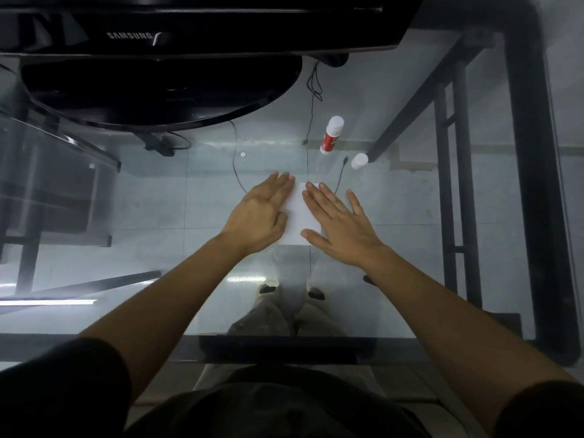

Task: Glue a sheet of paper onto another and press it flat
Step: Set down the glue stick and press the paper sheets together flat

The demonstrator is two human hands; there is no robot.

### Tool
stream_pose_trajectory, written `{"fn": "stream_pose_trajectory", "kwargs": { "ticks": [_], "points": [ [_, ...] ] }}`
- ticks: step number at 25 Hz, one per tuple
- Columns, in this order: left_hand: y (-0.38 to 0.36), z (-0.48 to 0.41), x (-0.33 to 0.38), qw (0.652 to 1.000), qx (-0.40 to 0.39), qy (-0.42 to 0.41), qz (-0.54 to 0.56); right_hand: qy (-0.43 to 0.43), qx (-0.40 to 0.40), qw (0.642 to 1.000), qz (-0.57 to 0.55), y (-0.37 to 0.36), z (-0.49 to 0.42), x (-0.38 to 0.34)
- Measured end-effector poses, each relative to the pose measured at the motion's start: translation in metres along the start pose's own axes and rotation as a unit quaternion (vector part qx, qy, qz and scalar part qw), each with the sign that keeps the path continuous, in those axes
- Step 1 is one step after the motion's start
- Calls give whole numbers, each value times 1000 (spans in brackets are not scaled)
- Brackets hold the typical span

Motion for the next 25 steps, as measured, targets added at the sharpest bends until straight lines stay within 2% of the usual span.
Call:
{"fn": "stream_pose_trajectory", "kwargs": {
  "ticks": [2,4,8,12,14,15,17,19,22,25],
  "points": [
    [-20,5,-7,985,-95,-69,-125,2,-2,1000,-4,1,0,-1],
    [-30,14,-14,969,-121,-96,-191,0,-2,1000,-8,1,0,-1],
    [-41,45,-13,956,-151,-138,-212,-2,-4,1000,-5,1,0,-1],
    [-45,71,-5,950,-150,-181,-207,-5,-9,1000,7,0,-1,0],
    [-37,66,-4,954,-146,-195,-172,-4,-10,1000,5,0,0,0],
    [-31,57,-5,966,-130,-174,-137,-3,-8,1000,6,0,0,0],
    [-21,36,-9,992,-71,-75,-68,-1,-7,1000,11,1,0,0],
    [-27,24,-7,997,-42,5,-71,-3,-5,1000,19,1,1,-1],
    [-46,23,-3,988,-40,45,-144,-9,-13,999,30,1,1,0],
    [-47,22,-7,986,-30,56,-157,-25,-16,999,41,2,0,-3]
  ]
}}
Point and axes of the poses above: each hand's wrist, its own z-axis away from the middle knuckle, its own y-axis out of the back of the hand, x = y × z, the point moved 7 cm from there along -z, towards the middle knuckle, and after that the axes turned 1 degree about -z, right-handed, at the moved point
